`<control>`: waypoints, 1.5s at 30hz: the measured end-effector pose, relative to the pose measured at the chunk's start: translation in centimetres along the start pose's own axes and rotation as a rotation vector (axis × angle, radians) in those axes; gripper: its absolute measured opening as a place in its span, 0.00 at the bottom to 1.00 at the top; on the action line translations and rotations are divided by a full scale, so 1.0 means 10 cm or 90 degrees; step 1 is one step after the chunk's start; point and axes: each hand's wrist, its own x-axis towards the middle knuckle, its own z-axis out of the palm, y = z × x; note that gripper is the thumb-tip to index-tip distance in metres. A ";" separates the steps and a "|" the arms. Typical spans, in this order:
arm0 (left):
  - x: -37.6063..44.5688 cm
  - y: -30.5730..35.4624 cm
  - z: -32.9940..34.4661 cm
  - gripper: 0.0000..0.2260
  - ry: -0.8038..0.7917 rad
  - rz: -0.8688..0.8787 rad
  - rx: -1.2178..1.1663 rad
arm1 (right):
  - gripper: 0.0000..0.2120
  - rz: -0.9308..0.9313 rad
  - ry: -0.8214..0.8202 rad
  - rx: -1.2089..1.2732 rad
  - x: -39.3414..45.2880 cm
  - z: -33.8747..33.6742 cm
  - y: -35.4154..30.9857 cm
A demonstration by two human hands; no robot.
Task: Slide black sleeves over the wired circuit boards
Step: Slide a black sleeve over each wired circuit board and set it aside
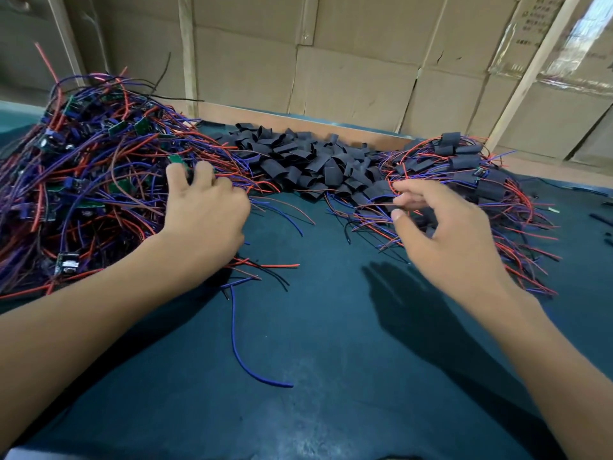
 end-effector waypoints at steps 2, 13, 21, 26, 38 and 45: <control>-0.02 0.06 -0.05 0.10 0.087 0.033 -0.095 | 0.13 -0.006 -0.015 0.055 -0.03 0.05 -0.07; -0.32 0.45 -0.34 0.15 0.139 0.358 -0.634 | 0.07 0.095 -0.301 0.474 -0.14 0.21 -0.31; -0.22 0.42 -0.16 0.10 0.142 0.285 -0.694 | 0.08 0.228 -0.084 0.694 -0.07 0.21 -0.25; -0.17 0.35 -0.12 0.16 0.148 0.260 -0.658 | 0.14 0.217 -0.184 0.789 -0.03 0.13 -0.18; 0.60 0.42 0.01 0.18 0.029 0.100 -0.775 | 0.12 0.345 -0.110 0.690 -0.13 0.34 -0.26; 1.35 0.30 0.38 0.21 -0.125 0.100 -0.113 | 0.28 0.645 0.002 0.663 -0.04 0.32 -0.13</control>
